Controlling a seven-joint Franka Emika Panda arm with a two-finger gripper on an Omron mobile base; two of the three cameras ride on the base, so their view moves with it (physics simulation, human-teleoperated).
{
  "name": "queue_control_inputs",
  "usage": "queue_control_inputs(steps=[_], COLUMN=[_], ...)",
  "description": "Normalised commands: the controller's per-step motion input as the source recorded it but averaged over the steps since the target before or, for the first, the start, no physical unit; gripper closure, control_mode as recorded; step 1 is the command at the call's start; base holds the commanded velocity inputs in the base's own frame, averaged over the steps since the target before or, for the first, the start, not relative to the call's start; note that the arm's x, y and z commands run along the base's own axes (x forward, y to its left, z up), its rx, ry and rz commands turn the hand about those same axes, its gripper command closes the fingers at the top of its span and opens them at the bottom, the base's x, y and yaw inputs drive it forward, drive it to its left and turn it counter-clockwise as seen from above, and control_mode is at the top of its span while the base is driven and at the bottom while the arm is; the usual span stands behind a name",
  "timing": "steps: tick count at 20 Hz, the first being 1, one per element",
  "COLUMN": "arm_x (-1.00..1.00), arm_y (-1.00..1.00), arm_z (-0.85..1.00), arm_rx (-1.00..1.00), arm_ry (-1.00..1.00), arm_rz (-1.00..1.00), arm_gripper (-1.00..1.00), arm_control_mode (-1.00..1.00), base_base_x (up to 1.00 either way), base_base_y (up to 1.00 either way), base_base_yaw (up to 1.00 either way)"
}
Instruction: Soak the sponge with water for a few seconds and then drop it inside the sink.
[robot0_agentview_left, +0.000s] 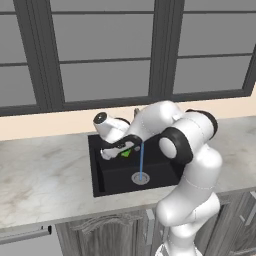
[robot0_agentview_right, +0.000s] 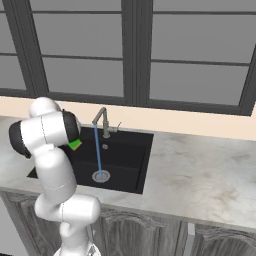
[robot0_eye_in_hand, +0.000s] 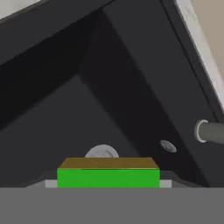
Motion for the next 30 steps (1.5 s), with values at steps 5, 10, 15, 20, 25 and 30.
queue_control_inputs(steps=[5, 10, 15, 20, 25, 30], arm_x=[-0.09, -0.05, -0.19, -0.17, -0.09, 0.00], arm_y=[0.00, 0.00, -0.02, 0.00, 0.00, -0.08], arm_z=[0.12, 0.04, 0.00, 0.00, 0.00, -0.04], arm_rx=[0.17, 0.19, 0.26, 0.24, 0.18, 0.14], arm_ry=[-0.24, -0.14, 0.00, 0.00, 0.00, 0.00], arm_rz=[-0.28, -0.24, -0.25, -0.19, -0.19, -0.15], arm_gripper=[1.00, 1.00, 1.00, 1.00, 1.00, 1.00], arm_control_mode=[-1.00, -1.00, -1.00, -1.00, -1.00, -1.00], base_base_x=[0.00, 0.00, 0.00, 0.00, 0.00, 0.00], base_base_y=[0.00, 0.00, 0.00, 0.00, 0.00, 0.00], base_base_yaw=[0.00, 0.00, 0.00, 0.00, 0.00, 0.00])
